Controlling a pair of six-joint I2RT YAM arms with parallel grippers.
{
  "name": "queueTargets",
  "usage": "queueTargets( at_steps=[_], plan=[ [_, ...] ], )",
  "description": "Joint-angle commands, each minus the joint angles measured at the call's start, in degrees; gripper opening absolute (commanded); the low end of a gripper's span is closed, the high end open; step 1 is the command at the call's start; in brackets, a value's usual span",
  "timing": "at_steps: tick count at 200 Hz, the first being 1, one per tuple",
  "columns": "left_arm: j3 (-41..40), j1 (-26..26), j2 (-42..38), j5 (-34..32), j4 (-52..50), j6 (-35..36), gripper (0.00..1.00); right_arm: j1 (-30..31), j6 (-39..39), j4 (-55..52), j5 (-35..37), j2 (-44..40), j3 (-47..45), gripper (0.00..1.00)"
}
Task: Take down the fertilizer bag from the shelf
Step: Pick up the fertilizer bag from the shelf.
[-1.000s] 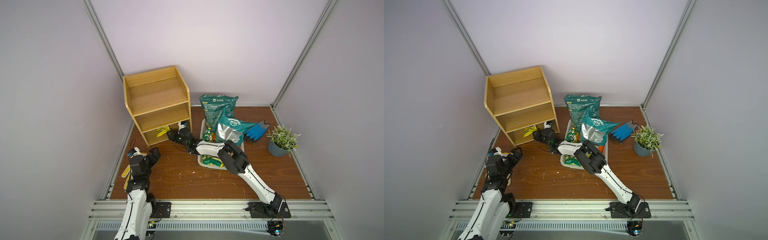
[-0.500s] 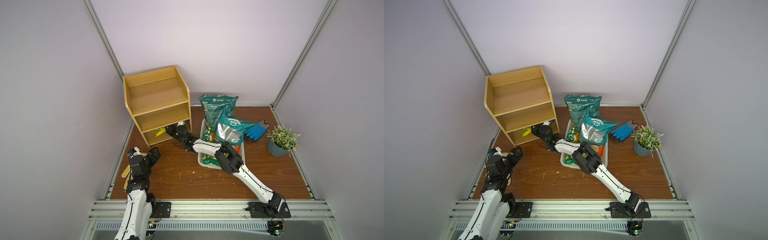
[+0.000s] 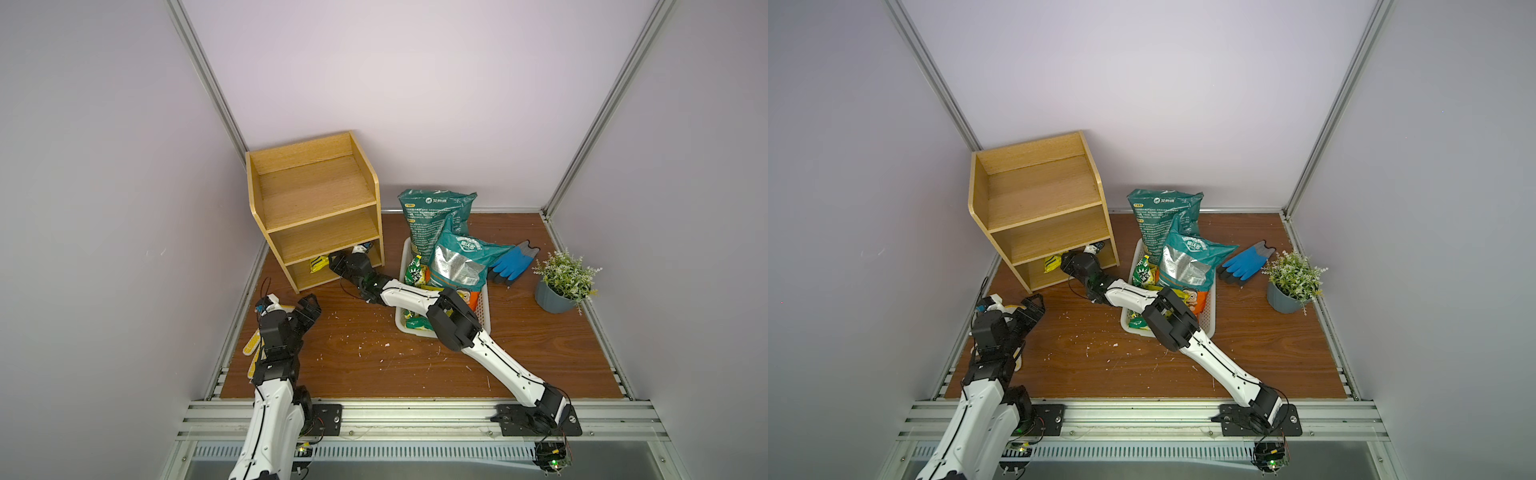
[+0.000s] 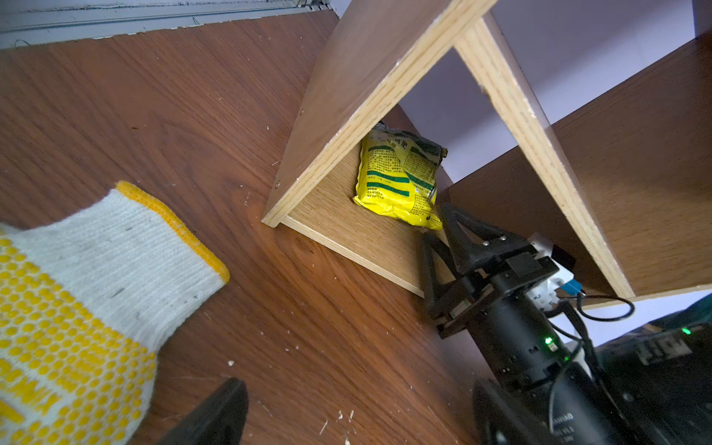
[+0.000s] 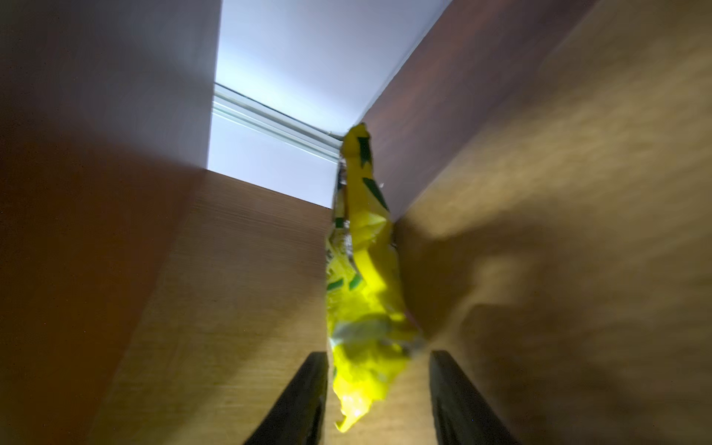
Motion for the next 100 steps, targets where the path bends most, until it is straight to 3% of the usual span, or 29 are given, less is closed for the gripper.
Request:
queueTargets(
  at_steps=[1, 21, 49, 100],
  plan=[
    [0.42, 0.71, -0.10, -0.56, -0.25, 1.18, 0.94, 0.27, -0.58, 0.39, -1.53, 3.38, 6.75, 0.50],
    [0.36, 0.71, -0.41, -0.68, -0.46, 1.16, 0.94, 0.19, -0.11, -1.44, -1.51, 5.76, 10.87, 0.44],
    [0.46, 0.71, -0.72, -0.91, -0.70, 1.29, 0.94, 0.09, -0.91, -0.25, -0.96, 3.93, 7.65, 0.00],
    [0.16, 0.70, -1.16, -2.02, -1.12, 1.50, 0.94, 0.06, -6.37, 10.81, -6.41, -6.72, -6.20, 0.00]
  ],
)
